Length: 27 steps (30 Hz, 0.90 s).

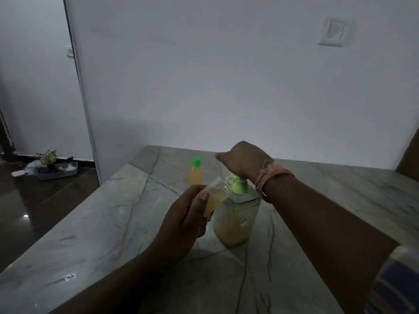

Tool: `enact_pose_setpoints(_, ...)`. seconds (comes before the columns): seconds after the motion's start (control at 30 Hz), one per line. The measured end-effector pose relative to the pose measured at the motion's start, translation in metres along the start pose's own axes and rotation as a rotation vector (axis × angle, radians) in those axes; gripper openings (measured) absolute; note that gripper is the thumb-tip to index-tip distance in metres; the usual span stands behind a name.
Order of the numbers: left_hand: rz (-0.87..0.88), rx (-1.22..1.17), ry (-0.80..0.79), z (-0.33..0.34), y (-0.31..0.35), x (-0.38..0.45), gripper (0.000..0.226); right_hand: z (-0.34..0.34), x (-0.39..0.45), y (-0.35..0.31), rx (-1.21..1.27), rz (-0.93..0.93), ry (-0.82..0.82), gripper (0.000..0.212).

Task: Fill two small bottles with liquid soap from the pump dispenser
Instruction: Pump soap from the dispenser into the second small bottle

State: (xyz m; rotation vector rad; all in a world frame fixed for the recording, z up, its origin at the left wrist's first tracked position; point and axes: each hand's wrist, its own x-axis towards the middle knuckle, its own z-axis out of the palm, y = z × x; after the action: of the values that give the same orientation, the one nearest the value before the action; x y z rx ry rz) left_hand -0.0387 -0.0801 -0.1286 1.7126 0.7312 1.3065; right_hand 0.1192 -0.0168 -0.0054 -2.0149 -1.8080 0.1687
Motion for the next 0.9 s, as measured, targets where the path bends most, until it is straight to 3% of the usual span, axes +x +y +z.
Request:
enact_pose_setpoints(0.27,-0.027,0.001,0.005,0.000,0.005,-0.004,0.035,-0.010,0.000,-0.012,-0.207,-0.056,0.033,0.036)
enact_pose_setpoints(0.53,-0.001,0.012,0.006,0.000,0.004,-0.002,0.050,0.002,0.001,-0.005,-0.080,-0.020,0.071,0.032)
enact_pose_setpoints(0.77,-0.010,-0.025,-0.003,0.000,0.008,-0.004,0.047,-0.008,-0.001,-0.008,-0.109,-0.053,0.047,0.038)
enact_pose_setpoints(0.9,-0.015,0.002,0.001,0.000,0.007,-0.003,0.044,-0.001,0.002,-0.002,0.009,-0.040,0.080,0.040)
